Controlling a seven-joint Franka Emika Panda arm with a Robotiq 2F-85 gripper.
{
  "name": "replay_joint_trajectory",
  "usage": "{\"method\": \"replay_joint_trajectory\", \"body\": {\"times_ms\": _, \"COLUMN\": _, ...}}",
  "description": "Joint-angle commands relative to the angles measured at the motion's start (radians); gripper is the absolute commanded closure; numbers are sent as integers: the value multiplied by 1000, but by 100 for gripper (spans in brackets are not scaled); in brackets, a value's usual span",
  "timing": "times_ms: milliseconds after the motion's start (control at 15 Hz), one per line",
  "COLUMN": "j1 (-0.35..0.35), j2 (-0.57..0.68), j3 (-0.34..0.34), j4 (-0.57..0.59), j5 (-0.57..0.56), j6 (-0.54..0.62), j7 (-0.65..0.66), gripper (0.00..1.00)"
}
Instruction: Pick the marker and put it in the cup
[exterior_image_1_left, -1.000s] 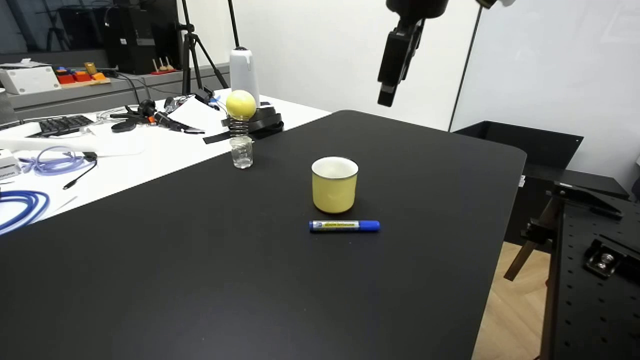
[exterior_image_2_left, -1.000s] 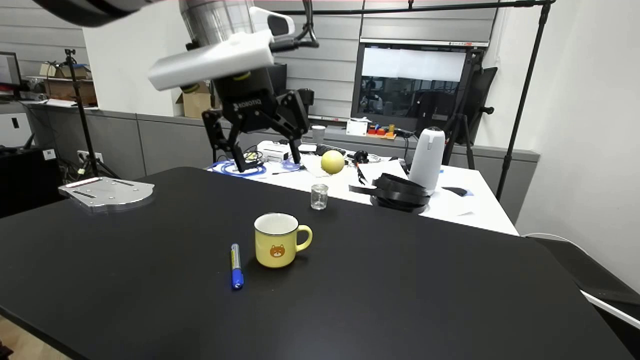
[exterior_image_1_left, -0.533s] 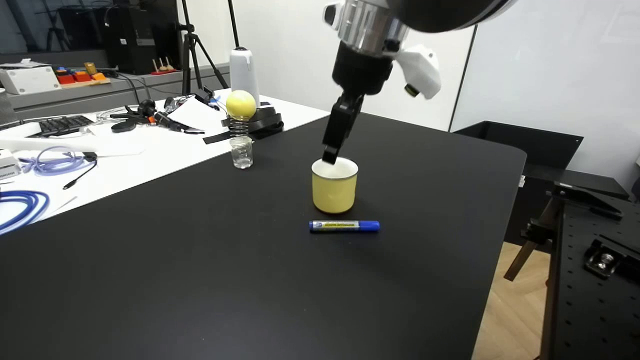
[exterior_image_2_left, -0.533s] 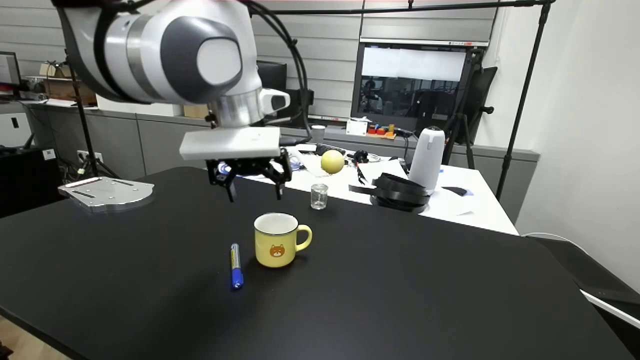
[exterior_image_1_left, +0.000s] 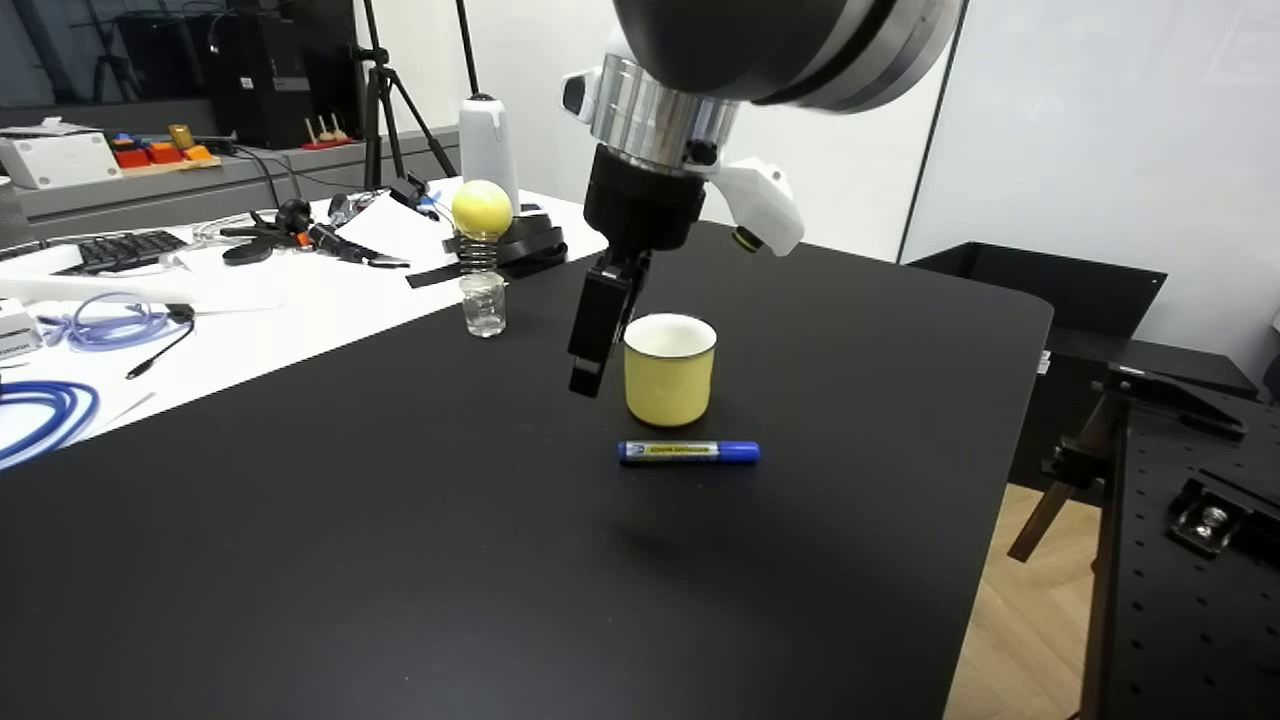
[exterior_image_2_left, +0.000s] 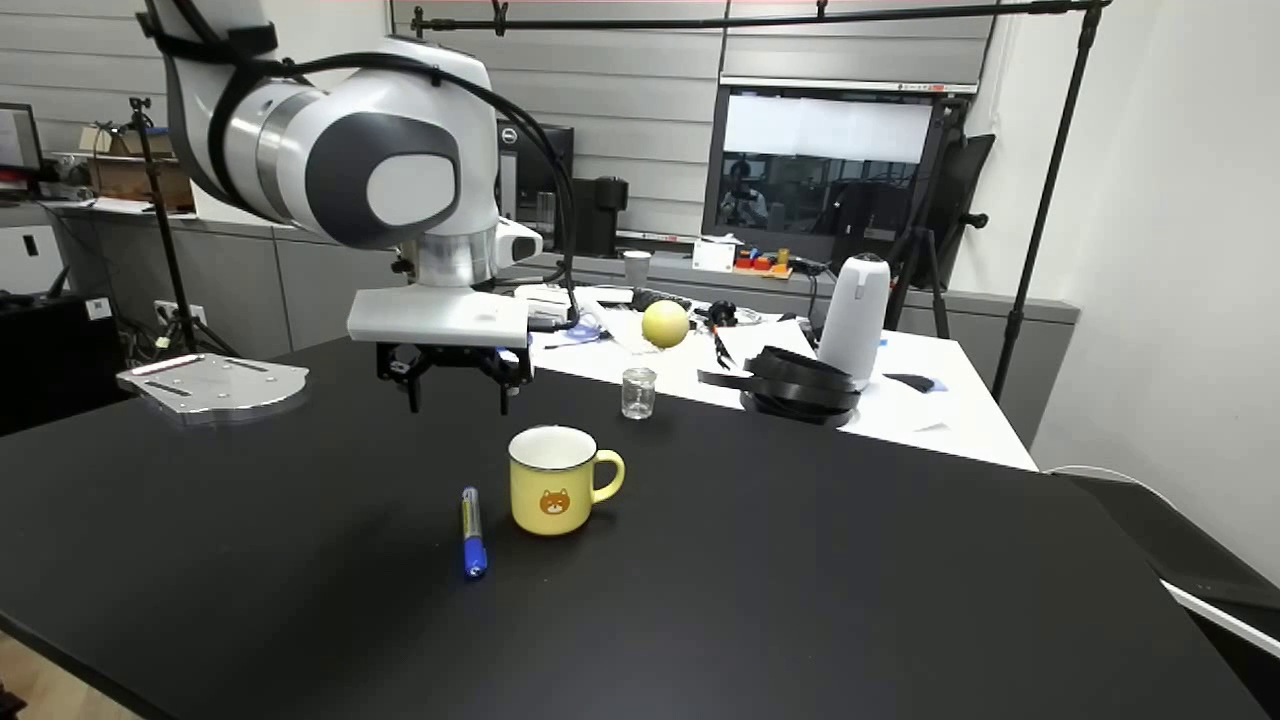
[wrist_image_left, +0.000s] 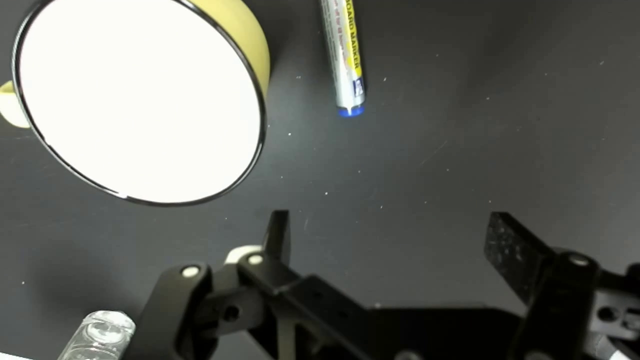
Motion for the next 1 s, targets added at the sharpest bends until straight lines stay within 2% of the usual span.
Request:
{"method": "replay_joint_trajectory", "body": {"times_ms": 0, "j1": -3, "j2": 20, "j3": -8, "j4": 5, "j5": -46, "j6": -42, "j7": 40, "gripper": 0}}
{"method": "replay_joint_trajectory", "body": {"times_ms": 200, "j1": -24, "j2": 58, "j3": 29, "j4": 21, "j5": -3, "j6": -107, "j7": 36, "gripper": 0}}
{"method": "replay_joint_trajectory", "body": {"times_ms": 267, "j1": -7, "j2": 38, "j3": 7, "j4": 2, "j5": -28, "j6": -69, "j7": 24, "gripper": 0}}
{"method": "replay_joint_trajectory", "body": {"times_ms": 933, "j1": -15, "j2": 61, "j3": 19, "j4": 7, "j5": -25, "j6": -86, "j7": 24, "gripper": 0}}
